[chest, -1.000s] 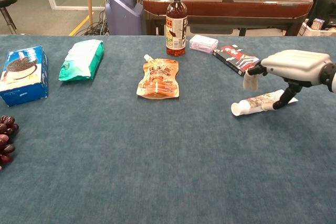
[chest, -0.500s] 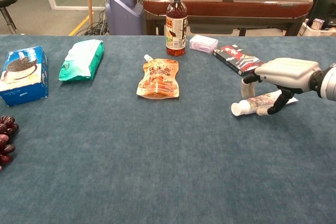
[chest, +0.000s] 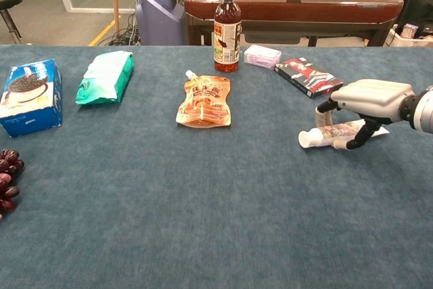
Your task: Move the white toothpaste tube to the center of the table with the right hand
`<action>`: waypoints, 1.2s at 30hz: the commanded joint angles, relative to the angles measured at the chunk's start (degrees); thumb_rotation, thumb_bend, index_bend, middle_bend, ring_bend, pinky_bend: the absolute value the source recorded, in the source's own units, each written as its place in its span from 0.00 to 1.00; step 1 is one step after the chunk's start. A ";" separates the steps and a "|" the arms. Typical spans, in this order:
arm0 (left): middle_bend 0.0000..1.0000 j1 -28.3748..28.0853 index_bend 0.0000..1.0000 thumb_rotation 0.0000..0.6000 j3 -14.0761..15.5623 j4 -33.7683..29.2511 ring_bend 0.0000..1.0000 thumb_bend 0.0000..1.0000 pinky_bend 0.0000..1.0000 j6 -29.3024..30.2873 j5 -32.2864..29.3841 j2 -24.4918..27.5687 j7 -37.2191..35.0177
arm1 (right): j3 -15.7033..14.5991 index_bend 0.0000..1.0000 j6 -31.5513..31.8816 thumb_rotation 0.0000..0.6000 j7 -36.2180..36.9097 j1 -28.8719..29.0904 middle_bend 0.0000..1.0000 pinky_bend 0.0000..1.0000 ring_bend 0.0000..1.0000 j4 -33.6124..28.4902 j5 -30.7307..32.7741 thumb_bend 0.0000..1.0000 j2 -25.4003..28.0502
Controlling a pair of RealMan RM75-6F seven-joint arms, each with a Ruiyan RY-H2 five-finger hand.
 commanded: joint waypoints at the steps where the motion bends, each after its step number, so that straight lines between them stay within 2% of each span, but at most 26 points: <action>1: 0.33 0.01 0.16 1.00 -0.01 0.09 0.32 0.25 0.11 0.00 0.02 -0.03 -0.09 | -0.12 0.43 0.11 1.00 0.13 -0.06 0.45 0.24 0.27 0.08 0.12 0.38 -0.05; 7: 0.33 0.05 0.16 1.00 -0.01 0.35 0.32 0.25 0.11 -0.05 0.00 -0.15 -0.43 | -0.50 0.49 -0.12 1.00 0.33 0.01 0.49 0.24 0.31 0.46 0.35 0.45 -0.25; 11: 0.33 0.11 0.16 1.00 -0.03 0.35 0.32 0.25 0.11 0.02 0.03 -0.07 -0.60 | -0.52 0.54 -0.38 1.00 0.73 0.33 0.54 0.25 0.35 0.40 0.45 0.54 -0.15; 19: 0.33 -0.86 0.16 1.00 -0.25 0.10 0.32 0.25 0.11 -1.36 0.49 0.98 -1.13 | -0.63 0.72 -0.95 1.00 2.15 1.71 0.66 0.34 0.51 -1.73 -0.18 0.72 1.31; 22: 0.33 -1.86 0.16 1.00 -0.44 0.04 0.32 0.25 0.11 -2.67 0.90 1.49 -1.41 | -0.66 0.78 -1.70 1.00 2.57 2.49 0.70 0.39 0.56 -3.21 -0.32 0.77 2.23; 28: 0.33 -4.97 0.16 1.00 -1.26 -0.14 0.32 0.25 0.11 -6.43 1.88 3.31 -1.90 | -0.31 0.83 -4.68 1.00 3.96 4.94 0.74 0.42 0.61 -7.62 -0.20 0.84 5.29; 36: 0.33 -11.51 0.16 1.00 -2.70 0.15 0.32 0.25 0.11 -14.91 2.81 6.27 -4.01 | 0.66 0.87 -8.87 1.00 5.58 10.37 0.77 0.43 0.64 -16.15 -1.84 0.86 11.58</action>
